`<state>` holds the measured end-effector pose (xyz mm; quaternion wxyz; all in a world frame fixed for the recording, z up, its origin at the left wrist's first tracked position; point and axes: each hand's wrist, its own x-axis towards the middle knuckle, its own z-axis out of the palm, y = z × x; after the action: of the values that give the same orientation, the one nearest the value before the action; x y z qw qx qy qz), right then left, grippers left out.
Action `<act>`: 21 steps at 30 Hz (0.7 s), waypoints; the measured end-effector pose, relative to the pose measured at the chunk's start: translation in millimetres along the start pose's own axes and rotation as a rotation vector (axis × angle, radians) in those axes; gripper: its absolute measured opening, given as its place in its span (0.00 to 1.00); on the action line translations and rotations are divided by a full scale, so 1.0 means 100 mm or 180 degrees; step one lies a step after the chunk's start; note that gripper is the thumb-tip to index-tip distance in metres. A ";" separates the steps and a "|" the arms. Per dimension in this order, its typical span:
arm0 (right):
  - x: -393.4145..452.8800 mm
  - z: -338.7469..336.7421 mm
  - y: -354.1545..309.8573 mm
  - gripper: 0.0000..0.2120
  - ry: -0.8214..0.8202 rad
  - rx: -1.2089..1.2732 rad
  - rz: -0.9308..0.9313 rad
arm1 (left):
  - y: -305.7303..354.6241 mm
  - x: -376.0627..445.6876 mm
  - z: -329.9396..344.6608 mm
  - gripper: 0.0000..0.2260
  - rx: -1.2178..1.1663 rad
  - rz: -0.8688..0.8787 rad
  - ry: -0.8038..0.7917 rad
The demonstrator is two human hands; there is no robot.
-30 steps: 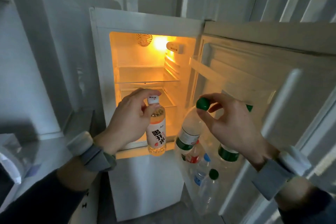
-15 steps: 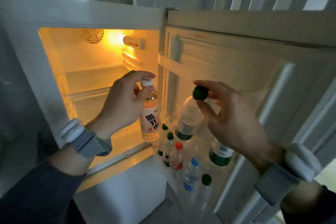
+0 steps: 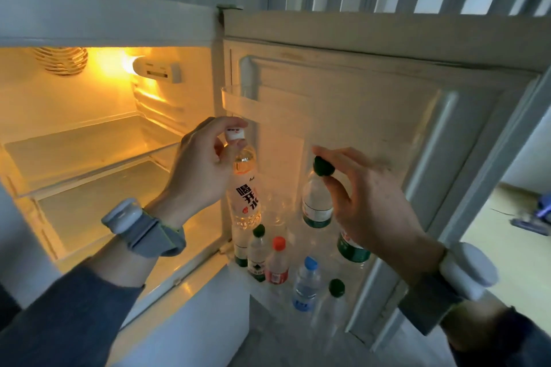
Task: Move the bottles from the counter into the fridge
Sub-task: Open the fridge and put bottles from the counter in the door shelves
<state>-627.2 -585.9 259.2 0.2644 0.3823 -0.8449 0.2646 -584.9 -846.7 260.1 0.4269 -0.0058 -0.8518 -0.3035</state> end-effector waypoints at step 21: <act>-0.04 0.33 0.11 0.24 0.1115 -0.0180 0.1454 | -0.20 0.20 0.23 0.13 -0.0726 0.0054 0.0417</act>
<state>-642.2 -599.2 230.1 0.3504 0.1230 -0.8577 0.3556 -619.4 -856.5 254.1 0.4808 -0.0417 -0.7820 -0.3945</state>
